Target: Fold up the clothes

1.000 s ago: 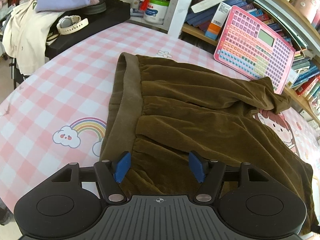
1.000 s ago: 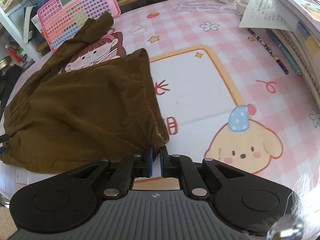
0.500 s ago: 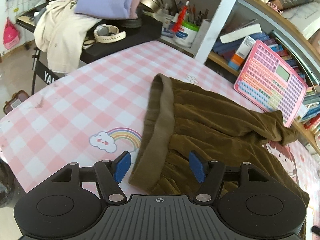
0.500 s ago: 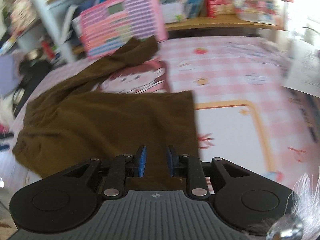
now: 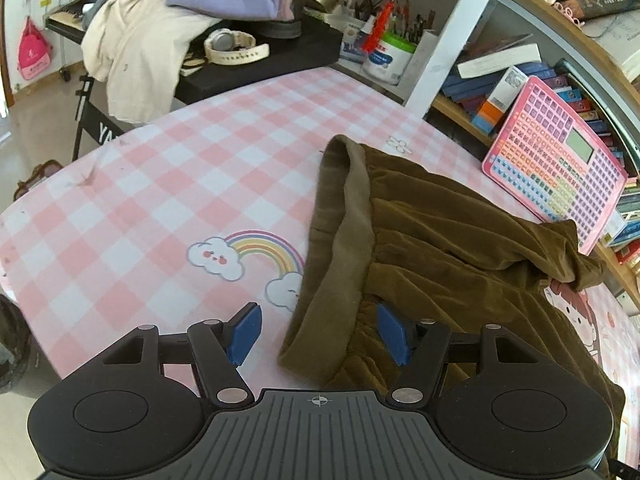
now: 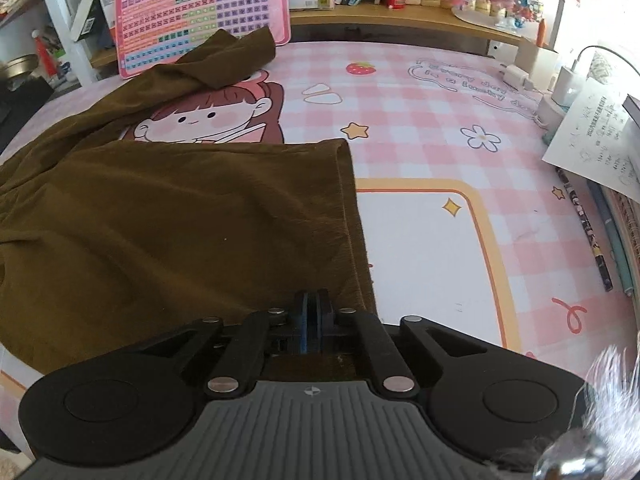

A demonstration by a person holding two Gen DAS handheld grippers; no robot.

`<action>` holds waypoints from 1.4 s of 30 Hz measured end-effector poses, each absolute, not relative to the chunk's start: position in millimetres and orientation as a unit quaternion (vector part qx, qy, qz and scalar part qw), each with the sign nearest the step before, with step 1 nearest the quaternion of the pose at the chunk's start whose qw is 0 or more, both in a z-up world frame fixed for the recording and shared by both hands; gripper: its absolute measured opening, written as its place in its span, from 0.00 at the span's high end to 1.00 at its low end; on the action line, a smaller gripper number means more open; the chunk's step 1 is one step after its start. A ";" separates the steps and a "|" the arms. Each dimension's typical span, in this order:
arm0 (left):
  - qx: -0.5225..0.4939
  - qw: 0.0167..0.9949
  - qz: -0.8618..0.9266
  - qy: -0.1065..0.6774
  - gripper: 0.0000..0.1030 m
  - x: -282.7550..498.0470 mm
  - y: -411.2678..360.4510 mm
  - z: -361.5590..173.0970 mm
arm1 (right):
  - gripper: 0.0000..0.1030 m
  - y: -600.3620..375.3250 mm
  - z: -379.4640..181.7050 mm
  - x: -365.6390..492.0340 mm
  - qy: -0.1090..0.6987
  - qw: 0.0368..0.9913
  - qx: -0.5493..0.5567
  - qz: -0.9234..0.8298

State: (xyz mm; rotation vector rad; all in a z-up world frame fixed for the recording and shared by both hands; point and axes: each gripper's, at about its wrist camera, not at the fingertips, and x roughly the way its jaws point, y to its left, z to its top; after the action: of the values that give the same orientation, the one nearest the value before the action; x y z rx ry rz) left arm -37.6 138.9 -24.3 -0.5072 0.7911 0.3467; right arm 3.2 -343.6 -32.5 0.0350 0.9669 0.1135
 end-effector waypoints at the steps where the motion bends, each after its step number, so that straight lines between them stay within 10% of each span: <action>1: -0.237 0.880 0.164 0.378 0.39 -34.3 137.1 -24.5 | 0.92 -342.6 -32.6 3.0 0.464 0.884 0.015 0.056; 4: -0.214 0.890 0.165 0.368 0.43 -23.8 131.8 -24.6 | 0.84 -338.9 -33.0 2.2 0.463 0.884 0.011 0.060; 13: -0.142 0.913 0.131 0.359 0.97 -9.6 112.8 -12.8 | 0.69 -330.3 -33.4 1.6 0.461 0.885 0.004 0.070; 37: -0.162 0.903 0.209 0.338 0.86 -26.1 150.6 -1.5 | 0.53 -300.5 -33.6 -8.9 0.462 0.879 -0.017 0.118; 42: -0.150 0.913 0.160 0.342 0.71 -20.2 121.4 4.6 | 0.52 -300.8 -33.6 -8.7 0.461 0.879 -0.014 0.120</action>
State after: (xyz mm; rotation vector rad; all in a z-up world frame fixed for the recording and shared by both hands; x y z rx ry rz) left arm -20.2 121.4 4.6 -0.3094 0.7054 0.3303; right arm -8.7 -300.8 -33.6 -0.0300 0.9599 0.2500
